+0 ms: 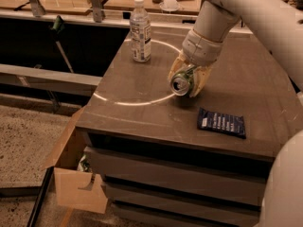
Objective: Knock green can over
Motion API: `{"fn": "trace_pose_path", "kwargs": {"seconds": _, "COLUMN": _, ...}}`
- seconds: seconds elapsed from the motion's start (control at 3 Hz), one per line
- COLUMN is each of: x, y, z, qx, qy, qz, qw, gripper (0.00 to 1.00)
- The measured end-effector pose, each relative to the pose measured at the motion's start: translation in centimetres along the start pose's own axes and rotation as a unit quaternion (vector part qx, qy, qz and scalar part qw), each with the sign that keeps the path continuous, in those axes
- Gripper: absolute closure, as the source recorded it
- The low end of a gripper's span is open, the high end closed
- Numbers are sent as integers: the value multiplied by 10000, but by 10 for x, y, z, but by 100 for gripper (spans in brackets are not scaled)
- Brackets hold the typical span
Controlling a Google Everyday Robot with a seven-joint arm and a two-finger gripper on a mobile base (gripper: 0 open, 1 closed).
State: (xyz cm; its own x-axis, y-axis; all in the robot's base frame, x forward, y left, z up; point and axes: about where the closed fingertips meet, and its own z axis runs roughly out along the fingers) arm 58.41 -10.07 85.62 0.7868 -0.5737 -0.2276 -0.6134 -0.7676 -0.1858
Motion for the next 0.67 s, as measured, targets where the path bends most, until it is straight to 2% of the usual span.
{"fn": "trace_pose_path", "kwargs": {"seconds": 0.33, "x": -4, "y": 0, "z": 3, "qx": -6, "qy": -125, "qz": 80, "qw": 9999, "gripper": 4}}
{"fn": "trace_pose_path", "kwargs": {"seconds": 0.67, "x": -7, "y": 0, "z": 1, "qx": 23, "qy": -158, "qz": 112, "qw": 9998, "gripper": 0}}
